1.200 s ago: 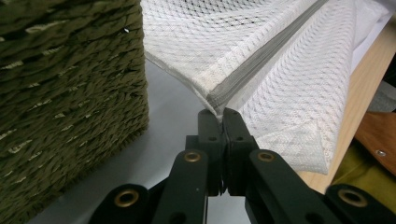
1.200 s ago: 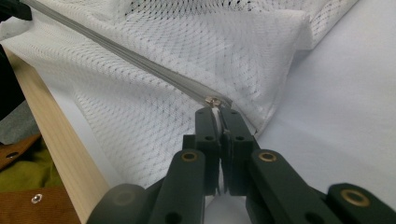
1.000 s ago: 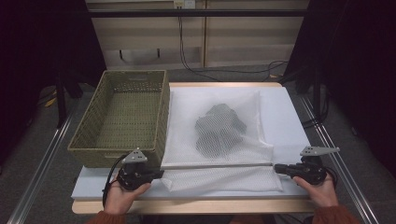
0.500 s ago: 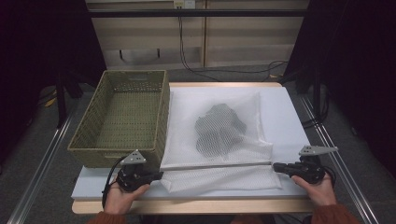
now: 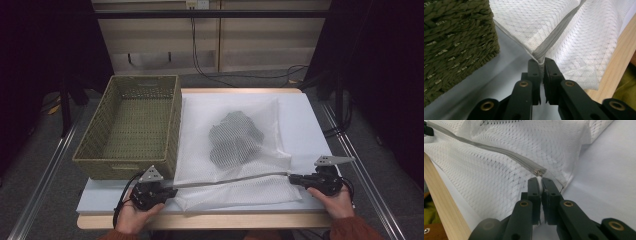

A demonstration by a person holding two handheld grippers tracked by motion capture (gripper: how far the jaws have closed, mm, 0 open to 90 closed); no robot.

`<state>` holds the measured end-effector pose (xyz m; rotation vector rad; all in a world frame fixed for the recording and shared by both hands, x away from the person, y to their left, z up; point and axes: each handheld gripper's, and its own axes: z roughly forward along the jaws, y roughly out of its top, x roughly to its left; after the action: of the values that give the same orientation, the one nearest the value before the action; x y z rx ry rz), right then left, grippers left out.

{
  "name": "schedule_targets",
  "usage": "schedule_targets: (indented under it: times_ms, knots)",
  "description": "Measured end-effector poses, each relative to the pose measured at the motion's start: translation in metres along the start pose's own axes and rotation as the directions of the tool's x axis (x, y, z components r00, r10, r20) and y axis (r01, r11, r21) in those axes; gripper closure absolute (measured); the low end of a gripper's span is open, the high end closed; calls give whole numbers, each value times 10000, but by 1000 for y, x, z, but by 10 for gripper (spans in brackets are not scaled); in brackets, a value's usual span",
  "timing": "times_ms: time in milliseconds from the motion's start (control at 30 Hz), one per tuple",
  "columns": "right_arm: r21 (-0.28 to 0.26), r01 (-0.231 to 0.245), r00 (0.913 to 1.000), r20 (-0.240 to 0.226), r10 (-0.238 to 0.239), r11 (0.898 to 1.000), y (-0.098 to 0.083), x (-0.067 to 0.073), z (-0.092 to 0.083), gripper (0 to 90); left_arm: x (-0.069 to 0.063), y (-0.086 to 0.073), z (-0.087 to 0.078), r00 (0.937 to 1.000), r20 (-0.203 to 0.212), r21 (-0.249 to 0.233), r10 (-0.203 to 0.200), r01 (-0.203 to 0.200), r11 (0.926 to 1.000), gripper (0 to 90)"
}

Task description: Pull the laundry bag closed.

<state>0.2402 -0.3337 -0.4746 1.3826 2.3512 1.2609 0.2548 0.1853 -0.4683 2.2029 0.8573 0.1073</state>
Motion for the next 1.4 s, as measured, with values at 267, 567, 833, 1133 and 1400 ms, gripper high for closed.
schedule_targets:
  times_ms: [267, 567, 833, 1133, 1400]
  knots:
    - [183, 59, 10000, 40, -60, 9998, -1, 1, 4, 802, -2, 1, 2, 9998, -158, -3, 103, -103, 9999, 642]
    - [-452, 146, 9998, 166, -138, 9989, 0, 8, -5, 529, -10, 3, -16, 9997, -184, -1291, -127, 102, 9916, 418]
    - [-1714, 2, 9984, 557, 94, 9852, 2, 12, -24, 406, -10, -4, -39, 9978, -597, -2369, -275, 126, 9715, 255]
    - [-2347, -59, 9958, 873, 271, 9720, -8, 18, -41, 331, -11, -19, -64, 9875, -1442, -3612, -640, 77, 9324, 207]
    - [-2767, -137, 9945, 963, 419, 9609, -21, 25, -51, 312, -16, -26, -74, 9756, -1782, -4097, -1286, 453, 9111, 197]
